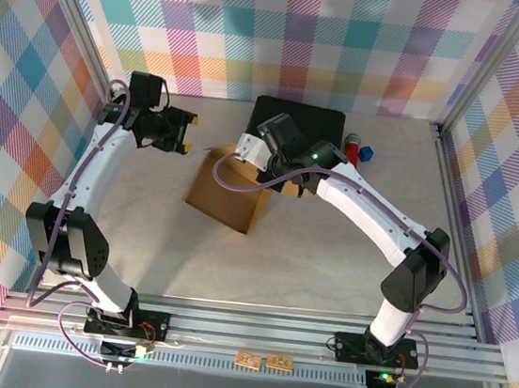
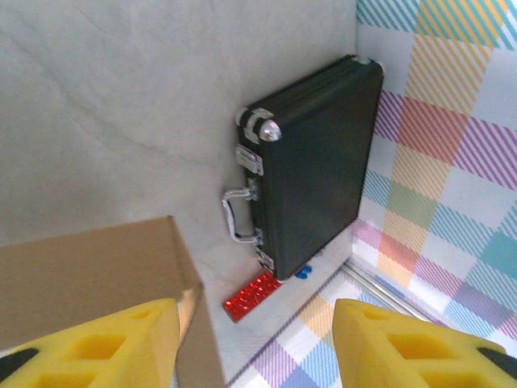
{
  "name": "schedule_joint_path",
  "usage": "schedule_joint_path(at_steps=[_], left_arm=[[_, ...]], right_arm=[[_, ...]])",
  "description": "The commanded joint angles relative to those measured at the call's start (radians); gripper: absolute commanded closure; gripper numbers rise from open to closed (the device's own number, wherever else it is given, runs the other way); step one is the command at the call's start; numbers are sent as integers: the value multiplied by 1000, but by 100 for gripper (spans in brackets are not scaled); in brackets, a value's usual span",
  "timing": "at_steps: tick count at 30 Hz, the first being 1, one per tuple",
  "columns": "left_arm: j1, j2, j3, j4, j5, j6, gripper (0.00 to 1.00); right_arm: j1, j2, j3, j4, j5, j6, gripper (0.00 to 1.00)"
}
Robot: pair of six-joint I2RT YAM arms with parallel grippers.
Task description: Fold the paper box
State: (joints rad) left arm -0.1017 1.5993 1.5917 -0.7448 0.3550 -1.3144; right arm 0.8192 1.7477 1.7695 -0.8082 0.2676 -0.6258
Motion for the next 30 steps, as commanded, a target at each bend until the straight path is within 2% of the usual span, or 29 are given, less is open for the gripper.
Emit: schedule_joint_path(at_steps=[1,7,16,30], left_arm=[[-40,-4,61,24,67,-17,48],[-83,-45,-19,66,71,-69,49],[-120,-59,-38,62,73,-78,49],[-165,-108,-135,120,92,-199,47]], right_arm=[[6,13,36,15,-18,-19,100],[9,19,39,25,-16,-15,100],[11,40,66,20,1,-2,100],[44,47,68,51,42,-13,100]])
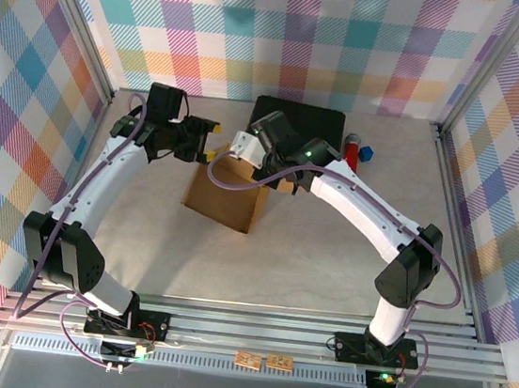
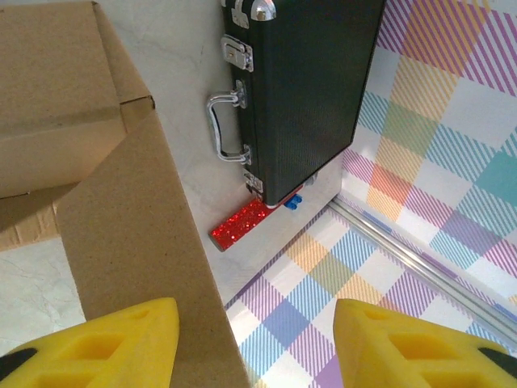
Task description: Fold the paper box
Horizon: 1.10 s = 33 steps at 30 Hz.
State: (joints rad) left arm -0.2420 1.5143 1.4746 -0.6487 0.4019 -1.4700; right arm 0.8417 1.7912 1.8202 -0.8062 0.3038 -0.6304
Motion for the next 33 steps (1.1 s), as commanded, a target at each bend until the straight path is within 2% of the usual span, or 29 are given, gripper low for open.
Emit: schedule_joint_path(at_steps=[1,10,17,33], left_arm=[[-26,-22,-27,32,48,-53,46],[-36,-5,-81,90,119,-91,46],[-34,4,-109,34,160,-37,46],[-28,-2,-202,61,175,-36,46]], right_arm=[[27,4,15,54,14,-14,100],[77,-27,-76,194,144,-142,100],[103,-12,-118,281,246,-263,100],[128,28,-159,368,305,-328,100]])
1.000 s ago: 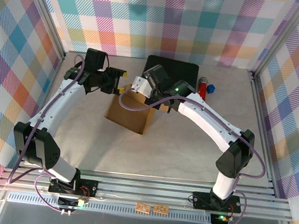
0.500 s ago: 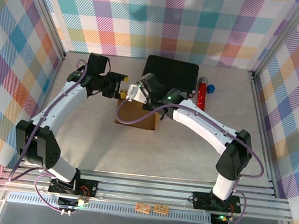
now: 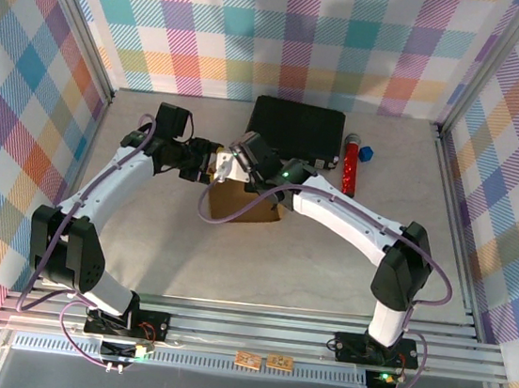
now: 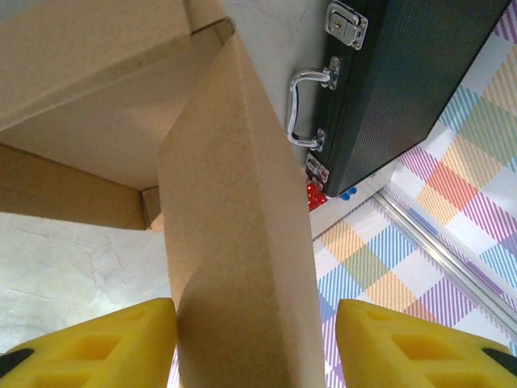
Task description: Fold the paper box
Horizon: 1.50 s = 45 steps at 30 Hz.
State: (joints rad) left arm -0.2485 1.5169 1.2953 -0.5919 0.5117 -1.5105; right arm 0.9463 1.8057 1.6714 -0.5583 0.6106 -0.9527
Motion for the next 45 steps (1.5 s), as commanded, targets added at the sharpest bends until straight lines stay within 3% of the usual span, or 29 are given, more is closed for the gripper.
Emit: schedule_joint_path(at_steps=[1,8,11,13,16,21,29,36,45], left_arm=[[-23,-4,-26,4,65,5,47],[-10,17,-30,-24,41,46,61],[0,14,-38,-28,40,56,62],[3,8,-39,-26,47,59,59],[11,-10,-23,-42,60,71,45],[22,-94,35,-174,42,142,30],[115,-219,-25,-252,34,151,31],[166,-100,98,-246,-4,199,38],[107,-3,114,-154,34,172,38]], right_arm=[[27,16,-11,122,1,-6,100],[46,30,-10,117,14,17,100],[46,29,-20,111,14,16,100],[42,28,-27,111,14,19,100],[33,27,-25,93,6,36,100],[6,17,-31,68,-20,43,100],[-3,10,-29,64,-42,39,100],[-1,11,-27,72,-38,37,100],[2,11,-25,76,-35,37,100]])
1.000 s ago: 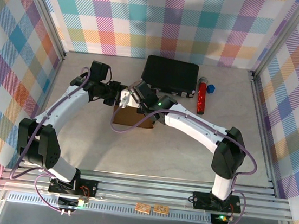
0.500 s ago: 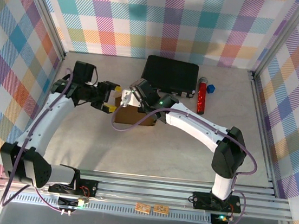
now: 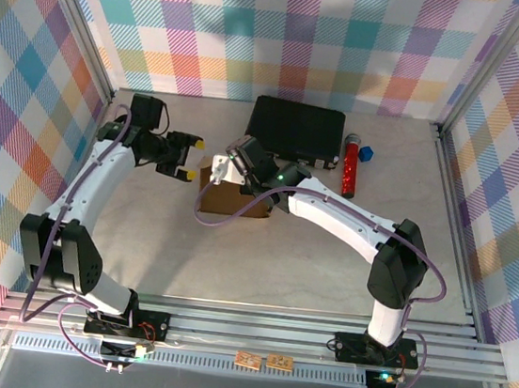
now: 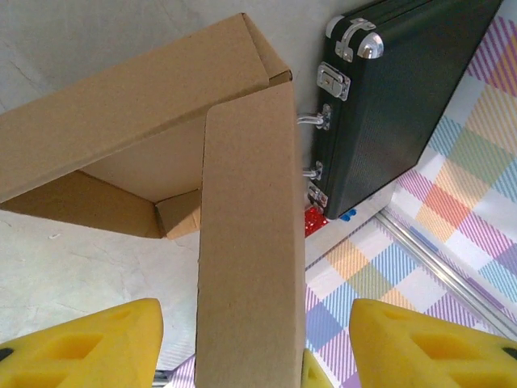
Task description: Fold the paper box
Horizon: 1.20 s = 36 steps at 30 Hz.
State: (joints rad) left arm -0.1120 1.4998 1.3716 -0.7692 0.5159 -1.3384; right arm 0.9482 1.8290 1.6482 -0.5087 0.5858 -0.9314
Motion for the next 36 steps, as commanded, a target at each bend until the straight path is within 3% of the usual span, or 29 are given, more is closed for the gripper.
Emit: schedule_joint_path(at_steps=[1,8,14,19,24,36], left_arm=[[-35,17,40,27,26,-3,38],[-52,20,24,63,37,-26,42],[-37,-40,113,-150,-59,81,37],[7,-78,42,-85,-49,41,37],[7,10,111,-38,-39,41,38],[-84,69,67,52,-23,-14,40]], right_arm=[[-1,-11,-1,28,-11,17,100],[6,-5,3,30,-9,16,100],[7,-10,-11,30,-4,21,100],[5,-14,-11,30,-6,20,100],[6,-13,-4,23,-7,26,100],[7,-13,-1,23,-10,37,100]])
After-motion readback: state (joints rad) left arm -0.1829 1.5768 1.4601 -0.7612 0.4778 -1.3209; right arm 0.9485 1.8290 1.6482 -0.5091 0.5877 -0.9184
